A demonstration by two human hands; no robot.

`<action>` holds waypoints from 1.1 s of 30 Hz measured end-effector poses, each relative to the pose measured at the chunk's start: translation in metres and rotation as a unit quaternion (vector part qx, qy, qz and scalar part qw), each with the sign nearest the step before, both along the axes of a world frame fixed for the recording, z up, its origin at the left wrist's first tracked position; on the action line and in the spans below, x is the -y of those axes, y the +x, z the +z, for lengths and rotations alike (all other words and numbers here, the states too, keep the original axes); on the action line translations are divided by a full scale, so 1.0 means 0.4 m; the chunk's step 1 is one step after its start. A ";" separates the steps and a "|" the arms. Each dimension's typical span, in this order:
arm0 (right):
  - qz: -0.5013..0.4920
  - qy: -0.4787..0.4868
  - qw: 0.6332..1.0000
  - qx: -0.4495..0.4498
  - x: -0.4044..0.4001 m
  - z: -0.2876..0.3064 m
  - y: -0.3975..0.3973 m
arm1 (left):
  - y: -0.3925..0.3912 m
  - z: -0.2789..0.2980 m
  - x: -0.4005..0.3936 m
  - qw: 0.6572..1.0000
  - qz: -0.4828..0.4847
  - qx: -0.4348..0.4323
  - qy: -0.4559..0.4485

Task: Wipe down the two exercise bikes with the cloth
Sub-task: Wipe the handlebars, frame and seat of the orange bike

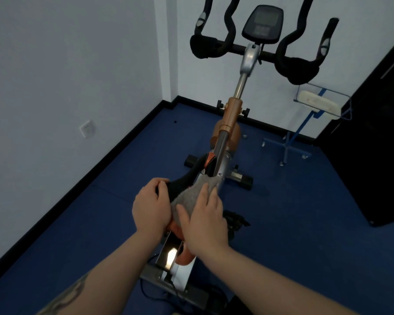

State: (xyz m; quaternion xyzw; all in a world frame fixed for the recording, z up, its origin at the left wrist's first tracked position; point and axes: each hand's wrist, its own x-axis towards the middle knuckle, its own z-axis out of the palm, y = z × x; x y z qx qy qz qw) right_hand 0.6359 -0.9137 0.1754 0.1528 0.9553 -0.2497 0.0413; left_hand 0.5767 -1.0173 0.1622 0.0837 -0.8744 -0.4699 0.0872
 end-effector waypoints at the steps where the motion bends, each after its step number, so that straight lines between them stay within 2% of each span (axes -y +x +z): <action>1: -0.021 -0.012 1.000 0.004 -0.007 0.004 -0.025 | 0.000 0.002 -0.001 1.000 -0.001 0.001 -0.001; 5: -0.098 -0.106 0.989 0.024 -0.041 0.022 -0.109 | 0.002 0.007 -0.001 1.000 0.005 0.003 0.006; 10: -0.080 -0.097 0.990 -0.061 -0.017 -0.006 0.013 | 0.003 0.006 0.002 1.000 0.000 -0.001 0.008; 15: -0.153 -0.184 0.969 0.065 -0.071 0.021 -0.114 | 0.002 0.008 0.001 1.000 0.006 0.003 0.006; 17: -0.147 -0.185 0.971 0.039 -0.064 0.018 -0.096 | 0.003 0.008 0.000 1.000 0.004 0.002 0.008; 21: -0.097 -0.137 0.983 -0.070 -0.026 -0.004 0.017 | 0.001 0.007 -0.001 1.000 0.005 0.002 0.006; 26: -0.137 -0.193 0.971 0.043 -0.072 0.013 -0.088 | 0.000 0.007 -0.001 1.000 0.004 0.007 0.004; 33: -0.111 -0.156 0.980 -0.053 -0.037 0.002 -0.019 | 0.000 0.007 0.001 1.000 0.003 0.006 0.002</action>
